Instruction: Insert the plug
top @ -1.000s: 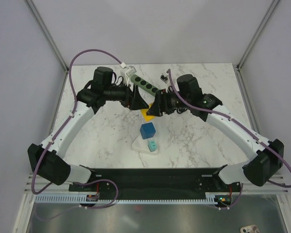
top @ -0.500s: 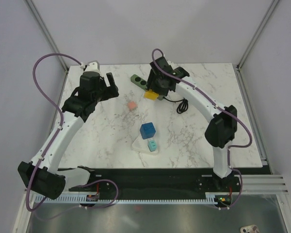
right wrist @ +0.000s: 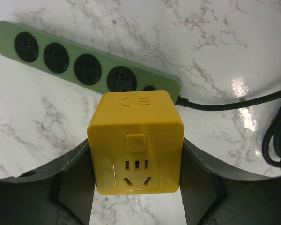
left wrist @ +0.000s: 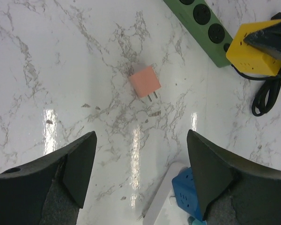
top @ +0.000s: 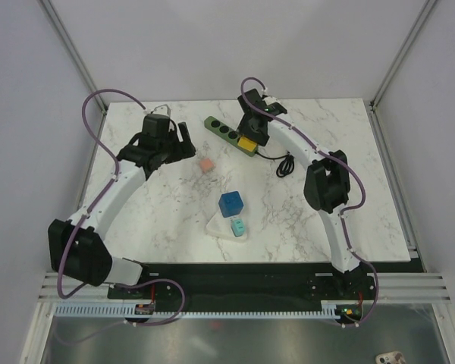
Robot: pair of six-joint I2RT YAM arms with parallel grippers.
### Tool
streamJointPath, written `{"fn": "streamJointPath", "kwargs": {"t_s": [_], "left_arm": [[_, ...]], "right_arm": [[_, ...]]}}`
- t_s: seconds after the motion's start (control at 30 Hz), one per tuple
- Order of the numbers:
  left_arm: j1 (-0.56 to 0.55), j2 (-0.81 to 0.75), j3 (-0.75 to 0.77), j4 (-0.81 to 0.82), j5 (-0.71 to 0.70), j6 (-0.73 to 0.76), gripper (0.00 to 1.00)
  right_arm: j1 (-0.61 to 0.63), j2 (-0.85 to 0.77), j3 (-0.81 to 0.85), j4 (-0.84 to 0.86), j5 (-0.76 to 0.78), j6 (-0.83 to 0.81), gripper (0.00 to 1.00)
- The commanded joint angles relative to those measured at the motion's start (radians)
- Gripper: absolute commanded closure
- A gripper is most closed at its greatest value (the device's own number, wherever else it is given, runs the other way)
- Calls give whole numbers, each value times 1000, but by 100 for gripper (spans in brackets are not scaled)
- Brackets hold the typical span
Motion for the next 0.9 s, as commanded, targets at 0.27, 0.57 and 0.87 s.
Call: {"fn": "streamJointPath", "kwargs": {"t_s": [0.27,0.57,0.87], "left_arm": [[73,331,277,146,163,27,22],[130,613,506,178,201,3,22],[153,762,561,189,245,-20,24]], "right_arm": [[-89,-200,-268,305,-82,-295,100],[-155,-162,-336,552,-337,-485,100],[-169,137,-103,691,-448,-510,100]]}}
